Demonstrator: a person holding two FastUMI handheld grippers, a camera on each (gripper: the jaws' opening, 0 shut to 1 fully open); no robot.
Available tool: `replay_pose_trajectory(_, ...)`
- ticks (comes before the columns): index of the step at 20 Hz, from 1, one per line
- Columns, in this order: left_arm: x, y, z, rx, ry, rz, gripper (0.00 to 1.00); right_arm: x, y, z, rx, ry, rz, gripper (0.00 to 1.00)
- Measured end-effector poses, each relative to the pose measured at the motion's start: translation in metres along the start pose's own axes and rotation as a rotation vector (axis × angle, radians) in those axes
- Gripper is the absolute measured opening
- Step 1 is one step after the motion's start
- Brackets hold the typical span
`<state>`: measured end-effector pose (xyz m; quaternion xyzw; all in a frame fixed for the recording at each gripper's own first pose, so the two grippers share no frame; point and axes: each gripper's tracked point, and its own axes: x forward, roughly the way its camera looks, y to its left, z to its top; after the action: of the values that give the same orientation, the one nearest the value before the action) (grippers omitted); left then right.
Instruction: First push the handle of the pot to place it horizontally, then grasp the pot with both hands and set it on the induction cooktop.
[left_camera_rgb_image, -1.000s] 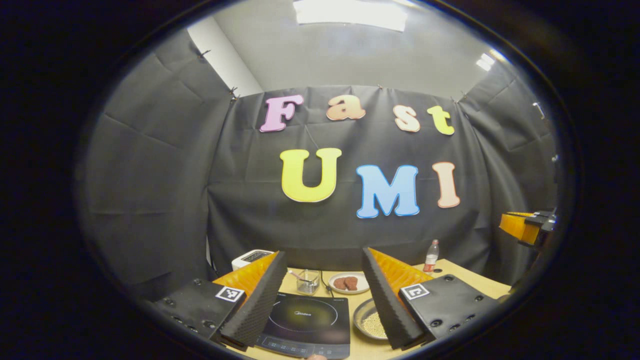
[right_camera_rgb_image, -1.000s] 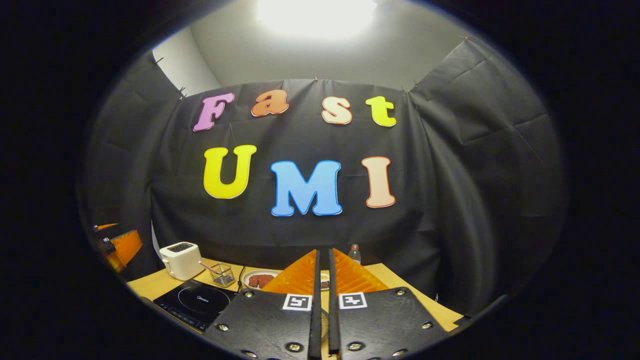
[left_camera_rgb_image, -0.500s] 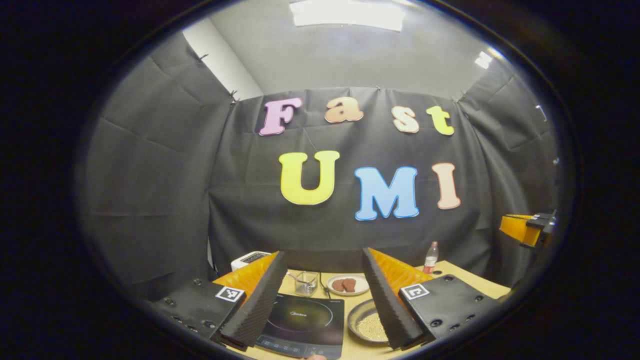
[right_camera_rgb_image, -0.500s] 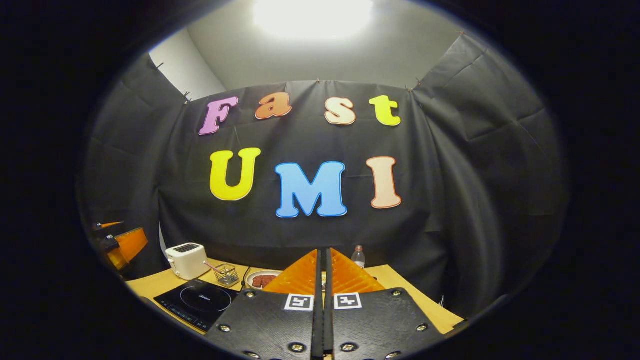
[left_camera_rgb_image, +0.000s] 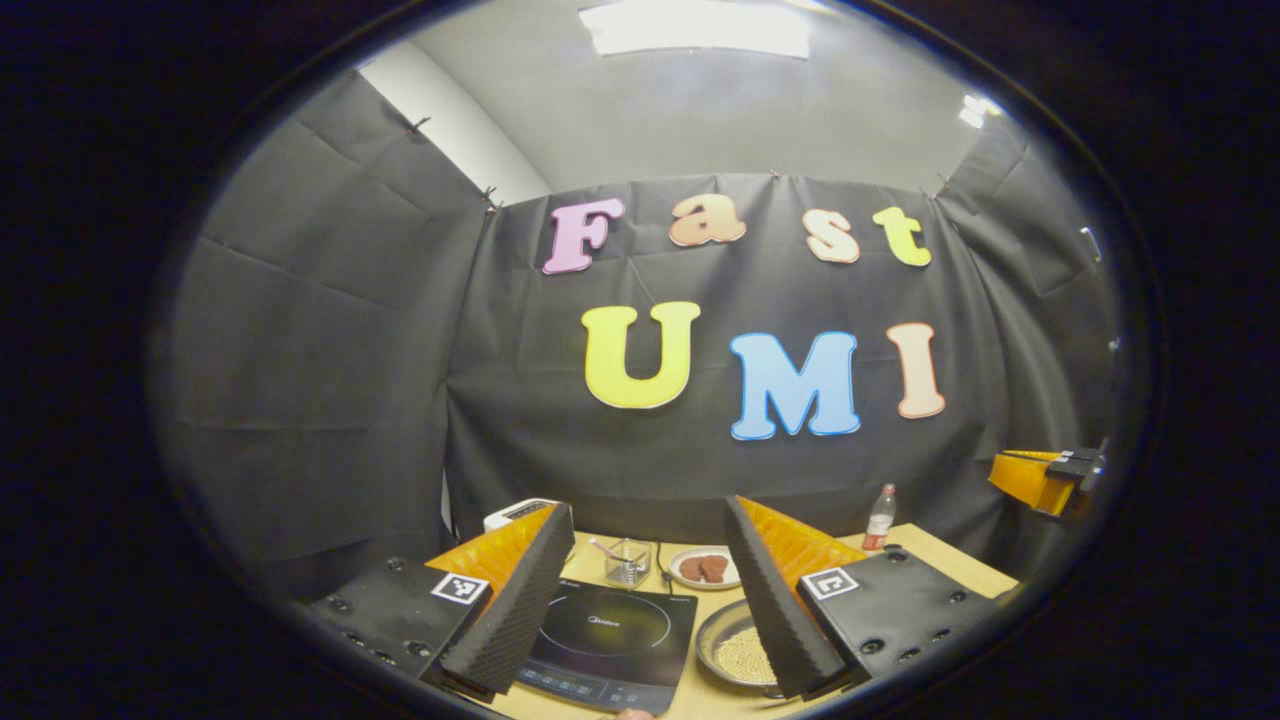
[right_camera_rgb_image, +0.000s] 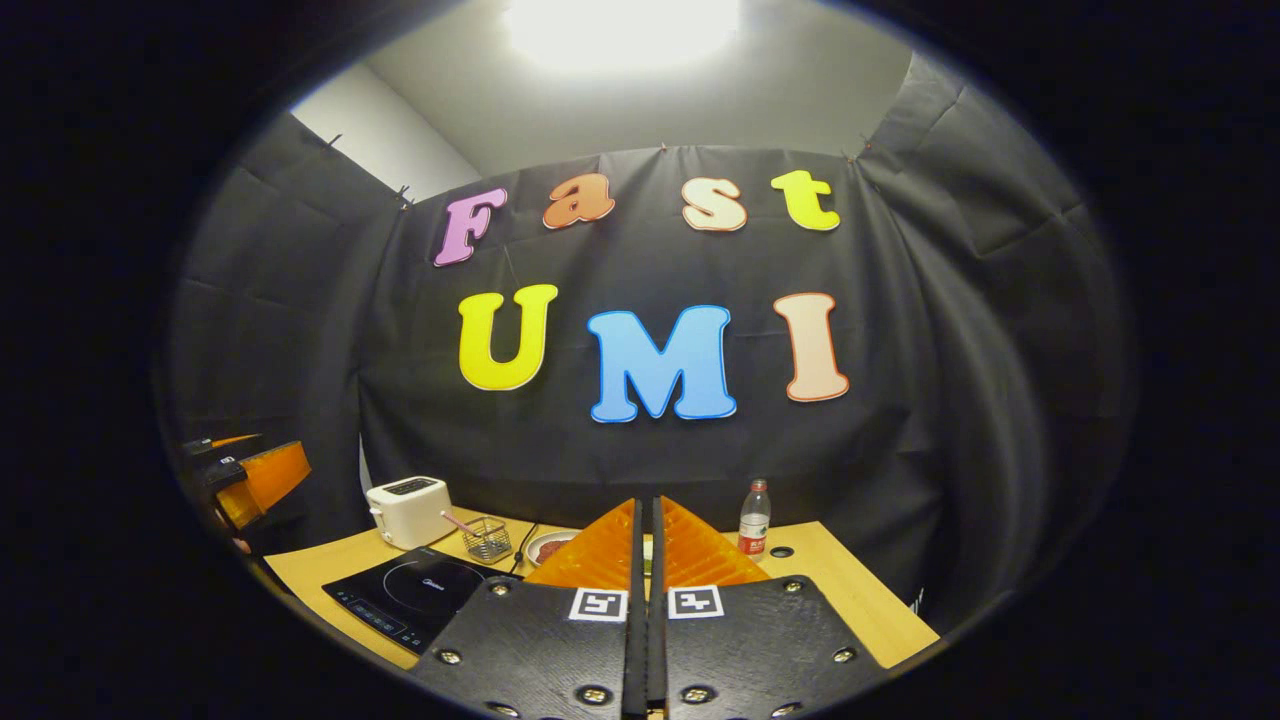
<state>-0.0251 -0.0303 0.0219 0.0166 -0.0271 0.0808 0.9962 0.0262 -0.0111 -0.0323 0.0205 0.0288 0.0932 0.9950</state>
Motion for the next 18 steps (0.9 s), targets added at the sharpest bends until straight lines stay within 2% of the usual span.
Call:
replay_pose_trajectory(2,0.004,0.003,0.003,0.003,-0.007,0.010,0.95,0.008,0.010,-0.006,-0.004,0.009,0.027,0.00)
replay_pose_trajectory(3,0.007,0.005,0.003,0.004,-0.012,0.012,1.00,0.011,0.016,-0.008,-0.003,0.013,0.040,0.00)
replay_pose_trajectory(6,0.020,0.013,0.002,0.007,-0.018,0.019,0.94,0.022,0.037,-0.018,0.001,0.036,0.080,0.00)
replay_pose_trajectory(8,0.027,0.021,0.003,-0.001,-0.024,0.025,1.00,0.029,0.055,-0.026,0.003,0.059,0.120,0.01)
replay_pose_trajectory(18,0.050,0.064,-0.003,0.011,-0.025,0.078,1.00,0.051,0.124,-0.082,-0.015,0.196,0.272,0.00)
